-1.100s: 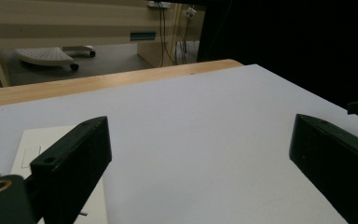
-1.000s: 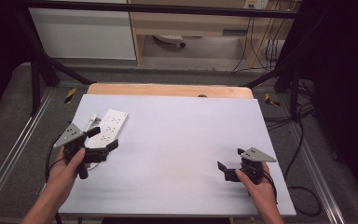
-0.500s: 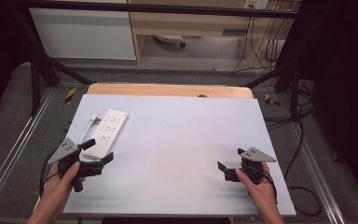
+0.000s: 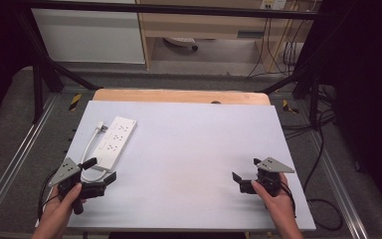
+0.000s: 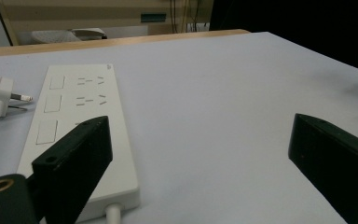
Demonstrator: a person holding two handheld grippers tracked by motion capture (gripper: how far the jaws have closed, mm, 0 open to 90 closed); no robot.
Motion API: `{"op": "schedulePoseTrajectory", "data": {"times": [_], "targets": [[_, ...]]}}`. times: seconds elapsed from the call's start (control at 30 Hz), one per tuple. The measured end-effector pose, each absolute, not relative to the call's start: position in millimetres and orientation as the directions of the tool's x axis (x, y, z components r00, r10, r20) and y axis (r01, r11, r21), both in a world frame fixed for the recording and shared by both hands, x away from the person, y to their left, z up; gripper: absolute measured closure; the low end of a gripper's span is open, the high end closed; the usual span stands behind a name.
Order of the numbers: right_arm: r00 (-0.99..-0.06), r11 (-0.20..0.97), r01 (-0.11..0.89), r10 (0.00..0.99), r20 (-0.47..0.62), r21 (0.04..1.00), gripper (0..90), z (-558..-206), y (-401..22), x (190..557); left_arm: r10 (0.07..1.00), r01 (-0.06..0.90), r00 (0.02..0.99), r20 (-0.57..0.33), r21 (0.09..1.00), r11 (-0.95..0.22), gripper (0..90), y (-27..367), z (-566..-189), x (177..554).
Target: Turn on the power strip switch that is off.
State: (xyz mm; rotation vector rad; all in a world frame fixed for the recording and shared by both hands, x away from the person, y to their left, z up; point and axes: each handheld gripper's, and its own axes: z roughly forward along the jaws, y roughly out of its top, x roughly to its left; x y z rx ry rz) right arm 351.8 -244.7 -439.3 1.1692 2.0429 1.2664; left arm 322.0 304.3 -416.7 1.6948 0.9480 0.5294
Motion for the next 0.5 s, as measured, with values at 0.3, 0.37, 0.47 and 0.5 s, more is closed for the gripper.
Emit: {"op": "schedulePoseTrajectory", "data": {"times": [0.3,0.37,0.47,0.5], "targets": [[-0.523,0.221,0.426,0.851,0.04,0.877,2.9,-441,-246,353,0.811,0.34,0.577,-0.097,0.931,-0.13,6.3,311,-428,314],[-0.518,0.224,0.44,0.855,0.042,0.87,2.9,-442,-246,354,0.811,0.345,0.578,-0.092,0.928,-0.141,6.3,312,-431,313],[-0.499,0.243,0.477,0.866,0.033,0.844,3.1,-448,-247,357,0.819,0.34,0.567,-0.089,0.931,-0.134,6.3,314,-431,313],[-0.495,0.246,0.49,0.868,0.035,0.836,3.0,-450,-246,359,0.821,0.337,0.564,-0.092,0.933,-0.127,6.3,314,-431,313]]}}
